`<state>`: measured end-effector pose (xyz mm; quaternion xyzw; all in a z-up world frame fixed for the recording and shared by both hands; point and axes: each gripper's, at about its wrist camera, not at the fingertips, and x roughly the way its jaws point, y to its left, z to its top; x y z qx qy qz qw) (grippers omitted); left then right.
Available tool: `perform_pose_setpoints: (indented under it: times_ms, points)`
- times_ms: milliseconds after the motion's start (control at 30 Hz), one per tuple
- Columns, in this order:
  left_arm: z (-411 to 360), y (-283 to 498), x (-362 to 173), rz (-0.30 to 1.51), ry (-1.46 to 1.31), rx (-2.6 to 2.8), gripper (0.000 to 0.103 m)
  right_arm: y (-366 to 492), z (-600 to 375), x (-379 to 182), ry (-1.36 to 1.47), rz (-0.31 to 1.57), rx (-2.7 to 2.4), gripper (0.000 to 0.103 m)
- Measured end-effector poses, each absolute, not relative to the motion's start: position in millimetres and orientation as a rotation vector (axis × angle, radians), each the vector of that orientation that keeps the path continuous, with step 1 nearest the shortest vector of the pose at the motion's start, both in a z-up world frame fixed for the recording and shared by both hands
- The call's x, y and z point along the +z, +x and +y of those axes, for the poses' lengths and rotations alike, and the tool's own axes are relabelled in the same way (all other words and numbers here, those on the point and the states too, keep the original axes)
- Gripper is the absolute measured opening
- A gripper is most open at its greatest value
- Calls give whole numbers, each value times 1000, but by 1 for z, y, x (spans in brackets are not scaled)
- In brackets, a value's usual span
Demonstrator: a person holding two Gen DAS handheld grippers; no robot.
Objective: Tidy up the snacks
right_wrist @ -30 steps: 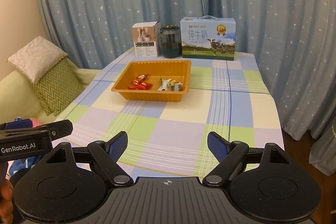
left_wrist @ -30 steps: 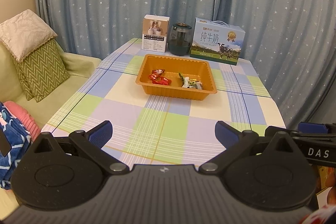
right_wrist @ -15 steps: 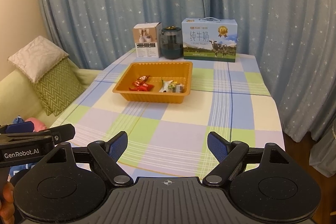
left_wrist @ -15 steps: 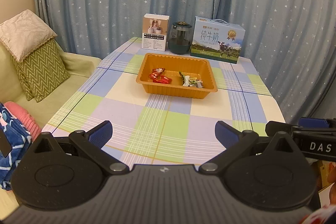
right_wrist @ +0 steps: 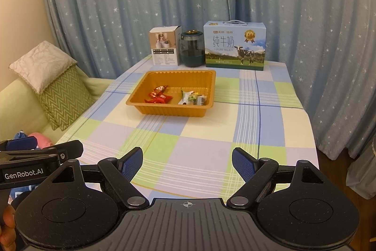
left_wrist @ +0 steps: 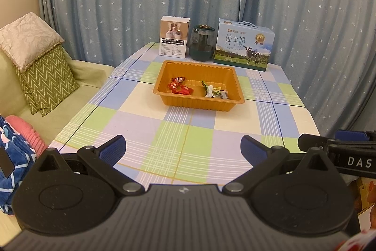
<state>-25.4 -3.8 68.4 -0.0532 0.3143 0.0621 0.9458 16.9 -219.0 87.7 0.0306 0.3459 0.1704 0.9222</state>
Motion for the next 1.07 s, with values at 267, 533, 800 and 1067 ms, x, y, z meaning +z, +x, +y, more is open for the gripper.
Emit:
perform_pose_setpoints:
  times_ms: [267, 533, 800, 1067]
  points:
    - [-4, -25, 68, 640, -109, 126, 103, 18, -219, 89, 62, 711, 349, 83]
    - [-4, -25, 68, 641, -109, 126, 103, 20, -218, 89, 63, 710, 350, 83]
    - [-5, -24, 68, 642, -108, 125, 103, 18, -219, 89, 64, 711, 348, 83]
    - [-8, -28, 67, 616, -116, 113, 103, 18, -220, 89, 66, 711, 349, 83]
